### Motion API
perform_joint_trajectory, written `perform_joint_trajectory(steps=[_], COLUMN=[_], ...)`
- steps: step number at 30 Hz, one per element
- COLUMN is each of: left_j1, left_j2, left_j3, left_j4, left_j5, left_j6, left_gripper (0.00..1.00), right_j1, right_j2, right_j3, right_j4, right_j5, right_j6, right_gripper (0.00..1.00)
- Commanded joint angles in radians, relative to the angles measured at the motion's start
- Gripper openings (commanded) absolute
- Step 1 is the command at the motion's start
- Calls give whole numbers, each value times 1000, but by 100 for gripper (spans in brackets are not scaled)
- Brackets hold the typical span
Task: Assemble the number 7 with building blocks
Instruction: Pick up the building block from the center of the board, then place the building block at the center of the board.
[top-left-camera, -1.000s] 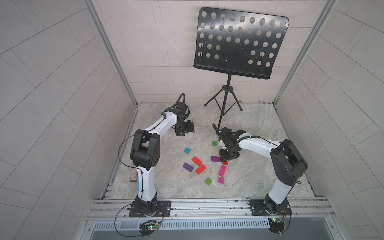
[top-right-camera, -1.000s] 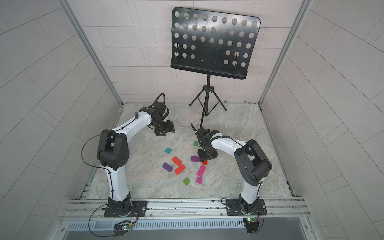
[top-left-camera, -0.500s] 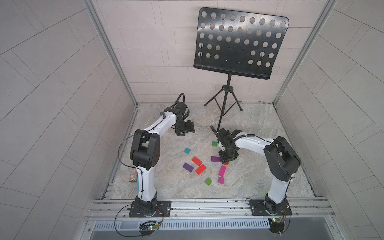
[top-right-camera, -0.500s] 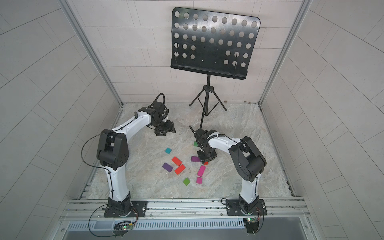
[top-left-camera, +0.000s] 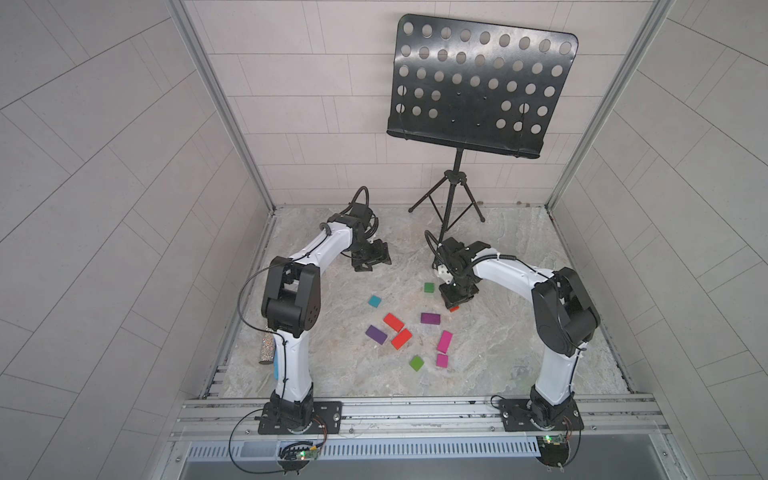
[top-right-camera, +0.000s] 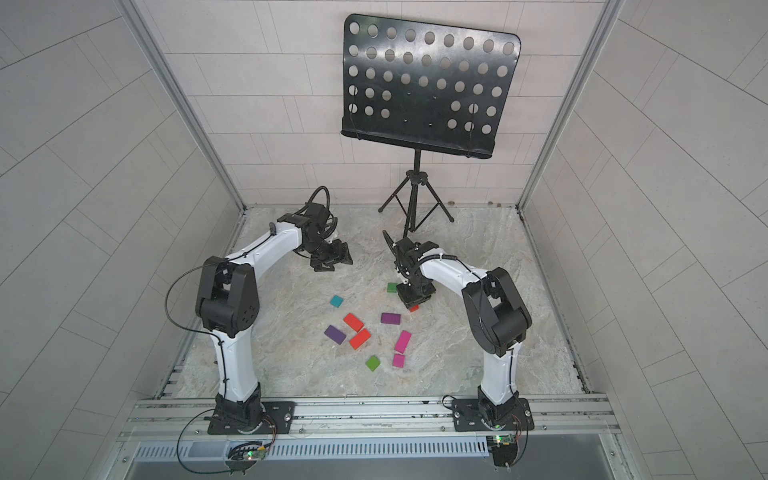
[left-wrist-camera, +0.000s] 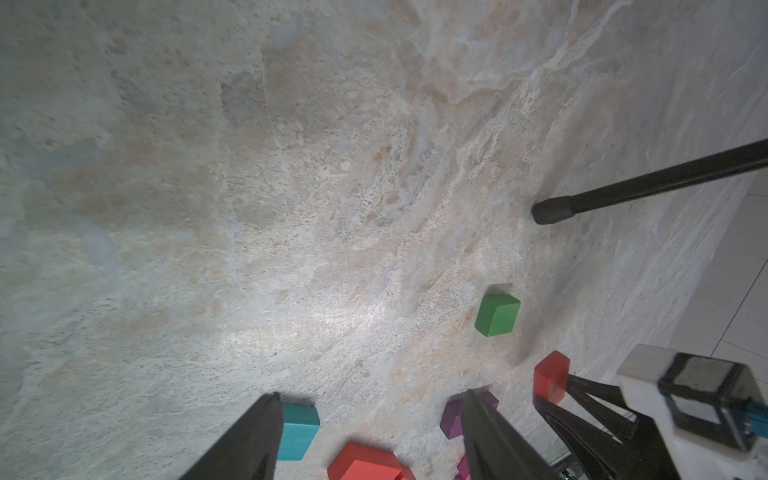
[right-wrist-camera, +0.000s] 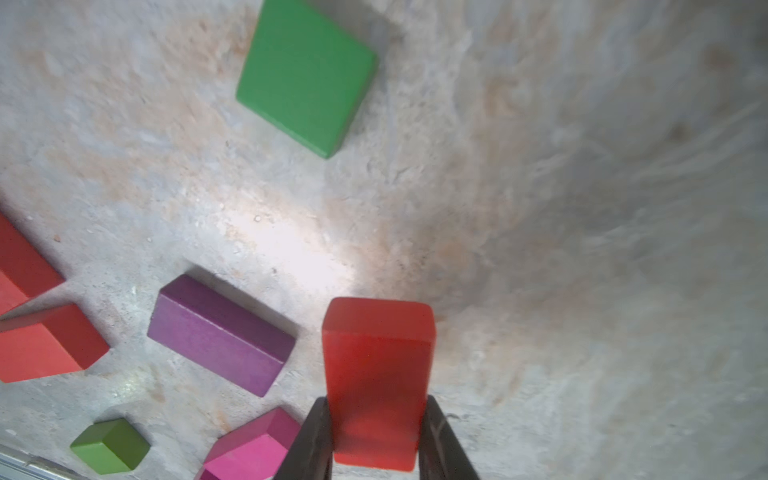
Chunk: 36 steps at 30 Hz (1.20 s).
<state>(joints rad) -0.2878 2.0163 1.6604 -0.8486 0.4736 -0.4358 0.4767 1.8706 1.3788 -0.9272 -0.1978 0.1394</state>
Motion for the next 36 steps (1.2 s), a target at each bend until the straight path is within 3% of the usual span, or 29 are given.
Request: perform_joint_trajectory(steps=[1, 8, 13, 17, 36], left_j1=[6, 5, -11, -40, -63], left_j2=[15, 31, 58, 84, 96], left_j3=[27, 25, 35, 49, 16], left_j4=[0, 15, 19, 19, 16], left_j5=[16, 65, 87, 104, 120], left_j6=[11, -25, -55, -75, -86], left_gripper=[75, 75, 75, 75, 72], right_j1=[-8, -44, -111, -107, -75], right_j2=[44, 118, 136, 168, 202], right_j3=[71, 156, 224, 269, 199], right_j4=[-83, -70, -56, -72, -26], right_j5=[78, 171, 172, 128, 68], right_j6=[-139, -257, -310, -365, -435], right_gripper=[22, 23, 23, 24, 30])
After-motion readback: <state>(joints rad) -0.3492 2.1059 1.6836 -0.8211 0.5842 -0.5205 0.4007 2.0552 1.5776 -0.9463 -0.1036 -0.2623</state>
